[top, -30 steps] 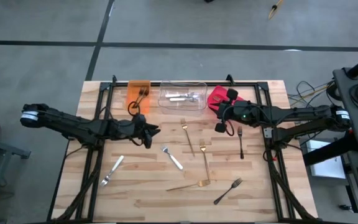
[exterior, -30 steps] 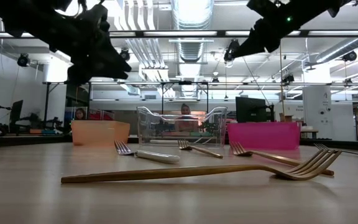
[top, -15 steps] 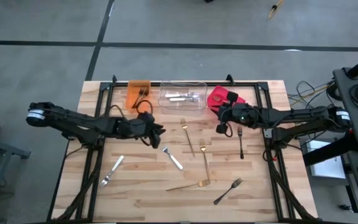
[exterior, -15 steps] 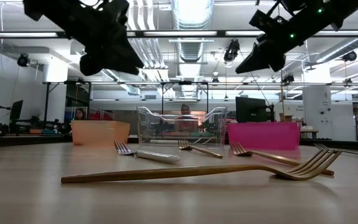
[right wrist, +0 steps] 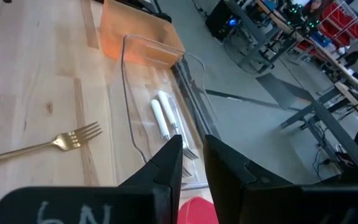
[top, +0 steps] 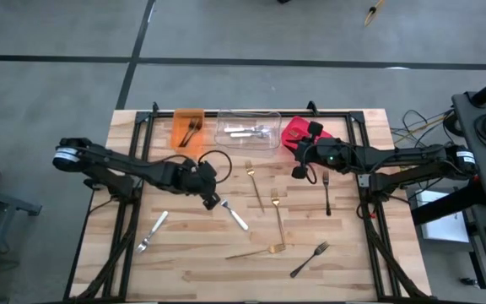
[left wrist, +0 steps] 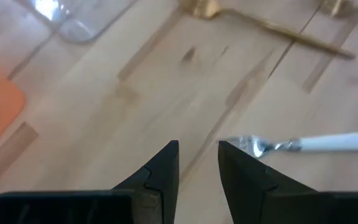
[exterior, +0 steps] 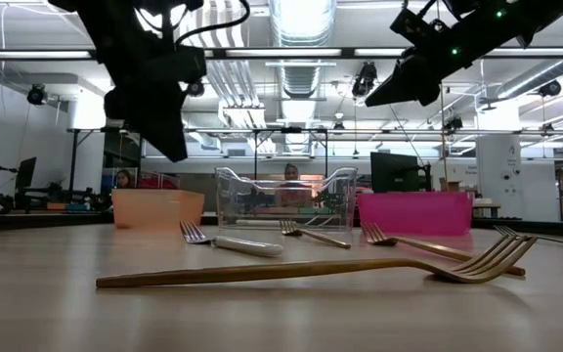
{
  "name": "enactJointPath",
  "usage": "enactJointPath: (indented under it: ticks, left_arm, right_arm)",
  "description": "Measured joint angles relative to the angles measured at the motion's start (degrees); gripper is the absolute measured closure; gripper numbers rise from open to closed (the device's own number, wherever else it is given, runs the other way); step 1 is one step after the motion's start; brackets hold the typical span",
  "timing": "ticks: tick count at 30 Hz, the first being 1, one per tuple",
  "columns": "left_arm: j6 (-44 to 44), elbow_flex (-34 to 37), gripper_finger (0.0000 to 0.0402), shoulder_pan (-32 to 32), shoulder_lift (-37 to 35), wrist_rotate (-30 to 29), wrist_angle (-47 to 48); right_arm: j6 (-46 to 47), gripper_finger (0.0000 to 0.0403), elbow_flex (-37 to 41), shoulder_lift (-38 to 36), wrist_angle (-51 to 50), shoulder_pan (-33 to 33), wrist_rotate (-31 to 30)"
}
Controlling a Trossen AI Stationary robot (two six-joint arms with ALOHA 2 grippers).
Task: Sort silverware by color (type)
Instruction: Put the white fork into the transparent bin
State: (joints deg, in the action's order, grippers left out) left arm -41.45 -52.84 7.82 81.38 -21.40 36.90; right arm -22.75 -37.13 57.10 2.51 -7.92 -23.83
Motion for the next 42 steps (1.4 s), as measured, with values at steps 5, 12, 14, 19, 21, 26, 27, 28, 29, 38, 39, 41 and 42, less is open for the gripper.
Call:
enactJointPath:
  ticks: [5,12,14,19,21,26,27,28,29,38,39,41,42]
  left_arm:
    - [-3.2,0.0,0.0308,1.1,0.7,2.5,3.3]
    - [-10.3,0.0,0.0308,3.5,0.7,8.0,9.8]
    - [-12.2,0.0,0.0308,4.4,0.7,9.1,11.3]
    - [-16.3,0.0,0.0308,6.9,0.7,10.9,13.9]
    - [-17.5,0.0,0.0308,7.8,0.7,12.1,14.6]
    - [-21.7,0.0,0.0308,9.3,0.7,15.6,16.9]
    - [-22.7,0.0,0.0308,9.5,0.7,16.5,17.4]
    - [-23.5,0.0,0.0308,9.7,0.7,17.2,17.8]
    - [-24.3,0.0,0.0308,9.9,0.7,18.1,18.3]
    - [-28.4,0.0,0.0308,10.4,0.7,23.1,25.3]
    - [-28.7,0.0,0.0308,10.4,0.7,23.1,25.4]
    - [-29.1,0.0,0.0308,10.4,0.7,22.6,24.8]
    - [-29.7,0.0,0.0308,10.4,0.7,22.1,24.5]
  right_arm:
    - [-0.2,0.0346,0.0,0.0,0.0,0.0,0.0]
    - [-0.3,0.0346,0.0,0.1,0.0,0.0,0.0]
    - [-0.4,0.0346,0.0,0.1,0.0,0.0,0.0]
    - [-2.8,0.0346,0.0,0.1,3.2,0.0,-0.2]
    - [-4.5,0.0346,0.0,0.1,5.8,0.0,-0.2]
    - [-7.0,0.0346,0.0,0.1,9.6,0.0,-0.2]
    - [-7.3,0.0346,0.0,0.1,9.6,0.0,-0.2]
    - [-8.0,0.0346,0.0,0.1,9.7,0.0,-0.2]
    - [-8.5,0.0346,0.0,0.1,9.8,0.0,-0.2]
    - [-12.8,0.0346,0.0,0.1,10.1,0.0,-0.2]
    - [-12.8,0.0346,0.0,0.1,10.1,0.0,-0.2]
    - [-12.8,0.0346,0.0,0.1,10.2,0.0,-0.2]
    - [-12.8,0.0346,0.0,0.1,10.2,0.0,-0.2]
